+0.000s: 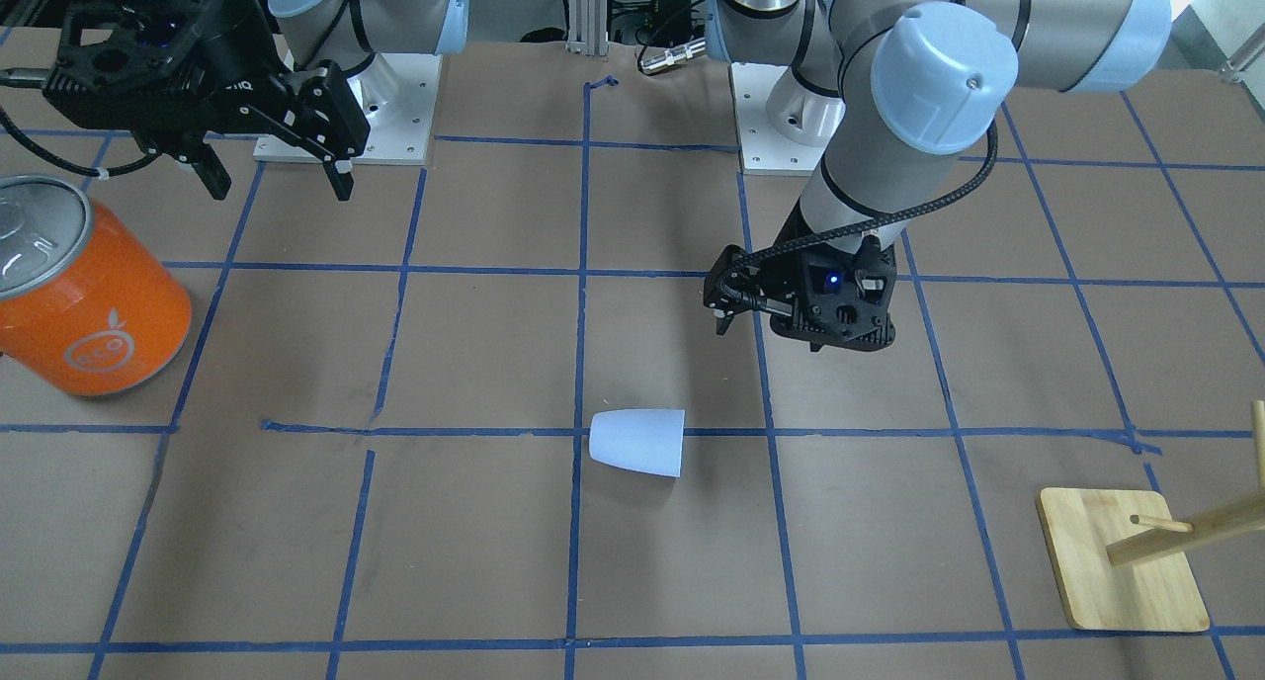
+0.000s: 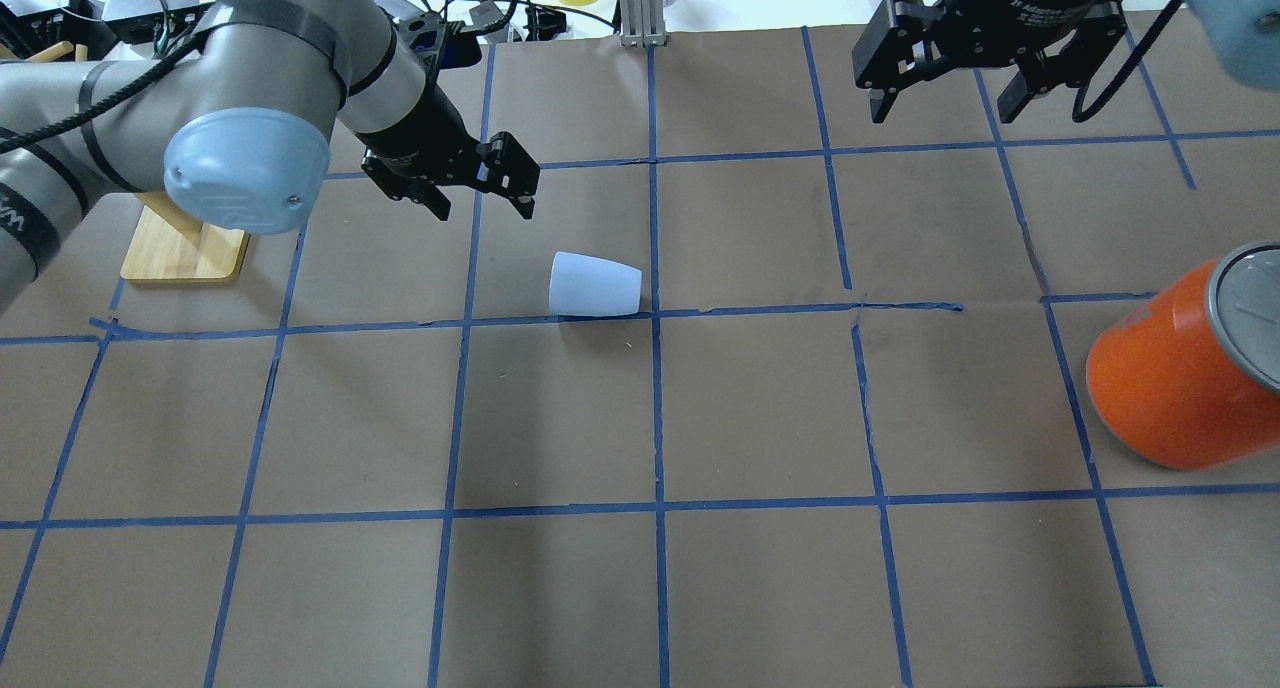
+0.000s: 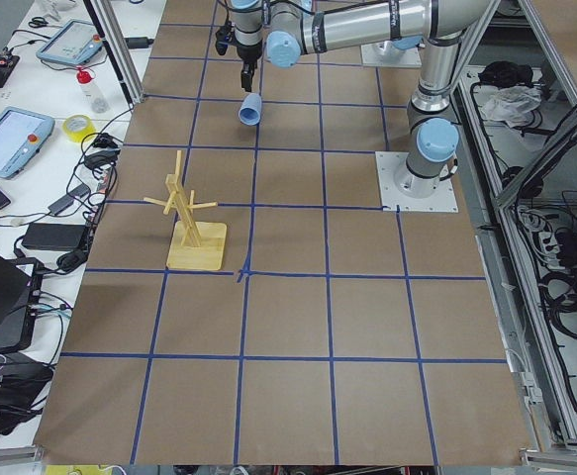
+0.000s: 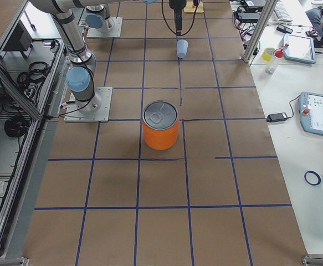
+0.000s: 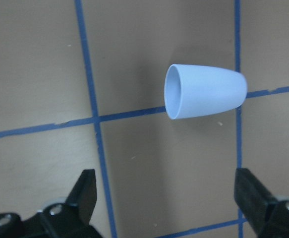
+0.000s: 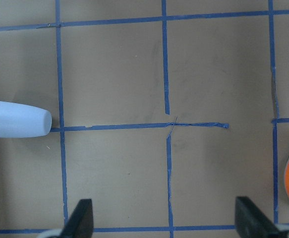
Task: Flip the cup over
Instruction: 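Reach the left gripper to the cup's open rim and grasp it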
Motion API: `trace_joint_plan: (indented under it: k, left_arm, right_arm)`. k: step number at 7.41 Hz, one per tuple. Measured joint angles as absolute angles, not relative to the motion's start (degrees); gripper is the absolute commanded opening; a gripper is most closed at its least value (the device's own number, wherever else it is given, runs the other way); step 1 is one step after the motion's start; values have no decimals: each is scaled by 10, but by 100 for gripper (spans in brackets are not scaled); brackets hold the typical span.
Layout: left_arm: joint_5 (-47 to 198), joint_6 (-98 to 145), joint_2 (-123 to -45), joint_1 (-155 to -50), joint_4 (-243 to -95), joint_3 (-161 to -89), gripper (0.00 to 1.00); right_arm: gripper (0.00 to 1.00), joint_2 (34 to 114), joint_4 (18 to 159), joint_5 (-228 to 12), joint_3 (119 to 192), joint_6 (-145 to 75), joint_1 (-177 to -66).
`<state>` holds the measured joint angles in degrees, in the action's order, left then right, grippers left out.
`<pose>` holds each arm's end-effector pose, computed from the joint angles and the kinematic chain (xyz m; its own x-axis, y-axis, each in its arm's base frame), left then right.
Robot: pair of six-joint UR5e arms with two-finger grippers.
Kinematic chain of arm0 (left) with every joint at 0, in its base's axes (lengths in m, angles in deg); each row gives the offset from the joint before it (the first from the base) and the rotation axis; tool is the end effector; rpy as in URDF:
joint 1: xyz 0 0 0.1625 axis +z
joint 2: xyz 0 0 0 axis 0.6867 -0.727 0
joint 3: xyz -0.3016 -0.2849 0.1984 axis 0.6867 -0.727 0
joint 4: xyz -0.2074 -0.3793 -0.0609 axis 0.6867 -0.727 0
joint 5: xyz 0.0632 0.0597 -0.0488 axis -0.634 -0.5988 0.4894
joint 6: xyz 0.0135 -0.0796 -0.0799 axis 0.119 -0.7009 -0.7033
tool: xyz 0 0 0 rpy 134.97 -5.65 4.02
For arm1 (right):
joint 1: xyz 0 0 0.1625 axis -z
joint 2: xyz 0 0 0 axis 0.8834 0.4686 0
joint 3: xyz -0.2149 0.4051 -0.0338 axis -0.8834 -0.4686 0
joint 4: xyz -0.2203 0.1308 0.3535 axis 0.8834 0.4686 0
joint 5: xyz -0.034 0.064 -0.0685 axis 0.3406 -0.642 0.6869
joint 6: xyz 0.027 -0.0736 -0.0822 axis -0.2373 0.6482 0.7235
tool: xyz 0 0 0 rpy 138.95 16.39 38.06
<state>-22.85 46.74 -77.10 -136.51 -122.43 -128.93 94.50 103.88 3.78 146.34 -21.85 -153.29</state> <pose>-0.1923 -0.5913 0.3789 -0.9531 0.2042 0.2235 0.1929 0.9786 -0.0717 0.1478 -0.5235 0.5714 -0.9988 0.0331 -0.0369 0.0382 0.9882 -0.1485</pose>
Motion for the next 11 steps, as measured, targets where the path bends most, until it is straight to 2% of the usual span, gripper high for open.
trace_joint_plan:
  k: [6,11]
  left_arm:
    - [-63,579,-909,-1318,-1168,-1297,100]
    - [3,547,-950,-1318,-1171,-1304,100]
  right_arm:
    - [100,938,1050,40,1467,-221,-1533]
    - [100,938,1049,40,1472,-220,-1534]
